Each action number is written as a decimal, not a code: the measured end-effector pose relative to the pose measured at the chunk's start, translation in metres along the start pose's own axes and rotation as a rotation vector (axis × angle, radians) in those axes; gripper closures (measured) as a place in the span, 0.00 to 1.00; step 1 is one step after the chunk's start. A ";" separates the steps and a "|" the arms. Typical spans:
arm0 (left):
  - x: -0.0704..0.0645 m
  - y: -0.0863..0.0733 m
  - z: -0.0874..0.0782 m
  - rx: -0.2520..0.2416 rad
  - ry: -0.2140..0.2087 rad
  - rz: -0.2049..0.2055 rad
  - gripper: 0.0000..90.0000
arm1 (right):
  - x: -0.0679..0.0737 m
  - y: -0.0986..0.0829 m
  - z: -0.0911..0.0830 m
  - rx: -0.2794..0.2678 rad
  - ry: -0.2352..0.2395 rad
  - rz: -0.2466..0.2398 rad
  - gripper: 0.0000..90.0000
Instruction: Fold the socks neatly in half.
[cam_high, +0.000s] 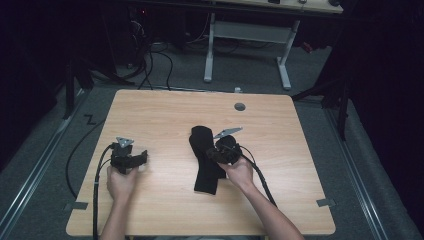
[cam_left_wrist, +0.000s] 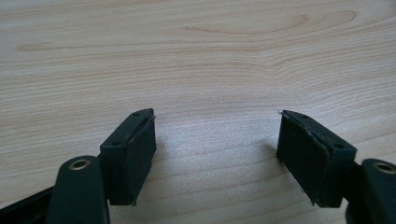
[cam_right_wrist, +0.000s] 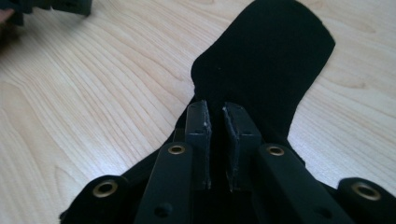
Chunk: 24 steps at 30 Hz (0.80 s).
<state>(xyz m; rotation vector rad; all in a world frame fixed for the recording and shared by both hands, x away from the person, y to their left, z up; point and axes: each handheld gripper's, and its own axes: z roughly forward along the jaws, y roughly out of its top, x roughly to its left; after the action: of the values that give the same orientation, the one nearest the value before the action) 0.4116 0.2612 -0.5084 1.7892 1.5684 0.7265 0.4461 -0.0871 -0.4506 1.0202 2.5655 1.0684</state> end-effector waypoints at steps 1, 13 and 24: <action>0.000 0.000 0.000 0.000 0.000 0.001 0.32 | 0.000 -0.002 0.002 0.001 0.000 0.003 0.90; 0.000 0.000 0.000 -0.001 0.001 -0.001 0.32 | -0.001 -0.013 0.024 0.042 -0.070 -0.036 0.70; 0.000 0.000 0.000 0.000 0.000 0.000 0.32 | 0.009 -0.011 -0.016 -0.089 -0.105 -0.122 0.67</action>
<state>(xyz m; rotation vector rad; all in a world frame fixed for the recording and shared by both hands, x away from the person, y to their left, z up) 0.4116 0.2612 -0.5084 1.7892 1.5683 0.7259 0.4273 -0.0954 -0.4457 0.8631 2.4390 1.0582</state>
